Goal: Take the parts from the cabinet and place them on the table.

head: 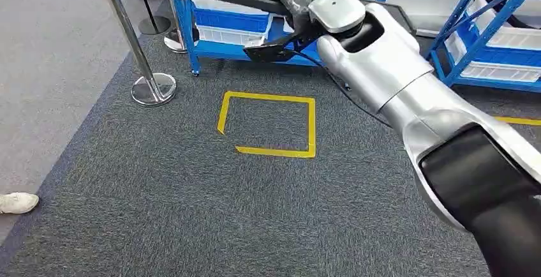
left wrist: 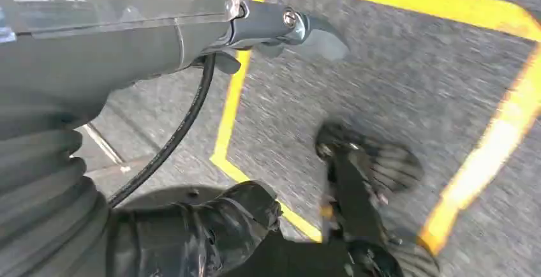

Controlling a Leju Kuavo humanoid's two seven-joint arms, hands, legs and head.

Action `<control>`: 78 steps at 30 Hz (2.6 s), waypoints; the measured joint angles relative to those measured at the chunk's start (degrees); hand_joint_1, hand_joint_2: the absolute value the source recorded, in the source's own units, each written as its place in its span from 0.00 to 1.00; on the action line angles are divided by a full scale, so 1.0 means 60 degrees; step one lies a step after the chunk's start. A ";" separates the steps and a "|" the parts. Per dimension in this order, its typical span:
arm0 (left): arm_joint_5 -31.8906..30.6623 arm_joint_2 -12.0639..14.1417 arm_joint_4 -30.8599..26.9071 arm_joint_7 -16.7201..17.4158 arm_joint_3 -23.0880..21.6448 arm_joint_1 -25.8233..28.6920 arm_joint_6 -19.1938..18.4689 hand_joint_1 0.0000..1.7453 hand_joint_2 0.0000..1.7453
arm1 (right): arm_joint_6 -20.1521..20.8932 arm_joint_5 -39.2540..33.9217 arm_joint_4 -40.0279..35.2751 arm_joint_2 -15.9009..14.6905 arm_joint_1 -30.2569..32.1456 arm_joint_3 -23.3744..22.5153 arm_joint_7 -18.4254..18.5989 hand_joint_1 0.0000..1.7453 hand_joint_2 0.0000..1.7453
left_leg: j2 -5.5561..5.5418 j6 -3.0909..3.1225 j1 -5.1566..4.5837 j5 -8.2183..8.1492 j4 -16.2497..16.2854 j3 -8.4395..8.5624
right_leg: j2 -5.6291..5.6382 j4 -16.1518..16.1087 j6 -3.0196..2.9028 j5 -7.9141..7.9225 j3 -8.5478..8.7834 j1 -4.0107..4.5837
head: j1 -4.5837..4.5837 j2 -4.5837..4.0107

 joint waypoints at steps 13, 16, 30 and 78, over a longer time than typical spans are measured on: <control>0.0160 -0.0011 0.0000 0.0029 0.0000 0.0036 -0.0018 0.00 1.00 | -0.0018 0.0018 0.0106 0.0073 -0.0009 0.0000 -0.0044 1.00 1.00 | 0.0022 -0.0493 -0.0026 0.1508 -0.0301 -0.1255 | 0.0001 -0.1411 -0.0445 -0.0290 0.2428 0.0128 | 0.0022 0.0000; 0.0160 -0.0007 0.0000 -0.0033 0.0004 0.0066 -0.0004 0.00 1.00 | -0.0022 0.0033 0.0120 0.0124 -0.0014 0.0000 -0.0040 1.00 1.00 | -0.0008 -0.0578 0.0018 0.0039 0.0896 -0.1634 | -0.0035 -0.1448 -0.0626 0.0049 0.2178 0.0103 | 0.0000 0.0000; 0.0273 0.0069 0.0000 -0.0073 0.0007 0.0048 0.0007 0.00 1.00 | -0.0036 0.0230 0.0401 0.0423 0.0023 0.0000 0.0113 1.00 1.00 | 0.0028 -0.0117 -0.0006 0.0269 -0.0358 0.0043 | 0.0020 -0.0787 -0.0214 0.0095 0.1277 0.0168 | 0.0011 0.0000; 0.0342 0.0051 0.0000 -0.0044 0.0226 0.0087 0.0259 0.00 1.00 | 0.0543 0.0769 0.0331 0.0313 -0.0537 0.0055 -0.0200 1.00 1.00 | -0.0199 -0.0572 0.0001 -0.0393 0.1550 -0.1348 | 0.0024 -0.1166 -0.0507 0.0379 0.1536 -0.0022 | -0.0047 0.0000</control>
